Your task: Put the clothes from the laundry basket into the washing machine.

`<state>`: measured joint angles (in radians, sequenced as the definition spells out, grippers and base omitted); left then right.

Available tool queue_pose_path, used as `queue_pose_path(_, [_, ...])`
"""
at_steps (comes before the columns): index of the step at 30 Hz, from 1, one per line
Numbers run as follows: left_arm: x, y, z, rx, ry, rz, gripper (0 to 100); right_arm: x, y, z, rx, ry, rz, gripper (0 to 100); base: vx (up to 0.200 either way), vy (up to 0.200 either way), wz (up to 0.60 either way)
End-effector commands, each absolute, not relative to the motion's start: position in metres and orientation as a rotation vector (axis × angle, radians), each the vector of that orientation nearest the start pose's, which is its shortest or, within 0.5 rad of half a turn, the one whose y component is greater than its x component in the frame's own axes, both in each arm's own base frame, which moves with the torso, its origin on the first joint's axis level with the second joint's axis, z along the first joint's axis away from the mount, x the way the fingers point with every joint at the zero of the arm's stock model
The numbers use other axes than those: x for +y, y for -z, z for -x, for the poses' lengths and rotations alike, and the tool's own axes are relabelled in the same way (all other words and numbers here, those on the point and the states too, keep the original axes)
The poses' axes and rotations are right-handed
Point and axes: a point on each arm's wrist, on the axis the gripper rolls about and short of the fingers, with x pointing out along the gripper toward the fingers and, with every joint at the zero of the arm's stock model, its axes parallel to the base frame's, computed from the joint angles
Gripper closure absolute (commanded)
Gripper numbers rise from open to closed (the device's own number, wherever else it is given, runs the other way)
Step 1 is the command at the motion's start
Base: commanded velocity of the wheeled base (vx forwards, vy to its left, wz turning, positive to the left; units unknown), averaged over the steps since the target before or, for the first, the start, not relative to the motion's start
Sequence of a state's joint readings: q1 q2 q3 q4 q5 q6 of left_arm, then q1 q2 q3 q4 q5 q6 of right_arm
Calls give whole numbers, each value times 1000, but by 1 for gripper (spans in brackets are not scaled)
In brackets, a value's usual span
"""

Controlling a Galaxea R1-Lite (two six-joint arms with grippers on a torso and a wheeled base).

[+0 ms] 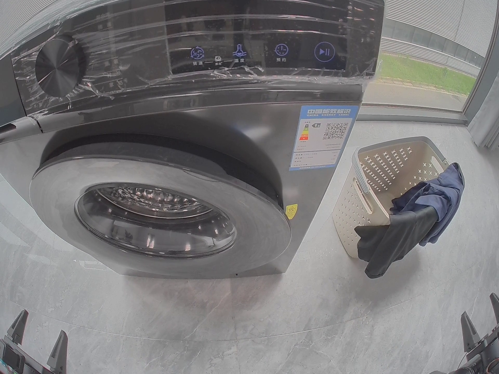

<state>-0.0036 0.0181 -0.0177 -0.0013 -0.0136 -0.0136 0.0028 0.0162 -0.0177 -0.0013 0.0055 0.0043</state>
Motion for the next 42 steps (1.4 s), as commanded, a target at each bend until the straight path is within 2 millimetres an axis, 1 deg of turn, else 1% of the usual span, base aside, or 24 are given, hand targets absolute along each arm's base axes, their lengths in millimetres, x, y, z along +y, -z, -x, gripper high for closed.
queue_pose_path(1, [0, -76, 23, 2, 17, 14, 0, 0, -76, 23, -2, -9, -5, 0, 0, 0, 0])
queue_pose_path(8, [0, -76, 23, 2, 17, 14, 0, 0, -75, 23, 0, -5, -5, 0, 0, 0, 0])
queue_pose_path(11, [0, -76, 23, 2, 18, 14, 0, 0, -76, 23, -2, -5, -3, 0, 0, 0, 600])
queue_pose_path(26, [0, -76, 23, 2, 17, 12, 0, 0, -75, 23, 0, -8, -3, 0, 0, 0, 0])
queue_pose_path(34, [0, -76, 23, 2, 17, 11, 0, 0, -76, 23, -2, -9, -5, 0, 0, 0, 600])
queue_pose_path(42, [0, -76, 23, 2, 17, 12, 0, 0, -76, 23, -2, -8, -5, 0, 0, 0, 0])
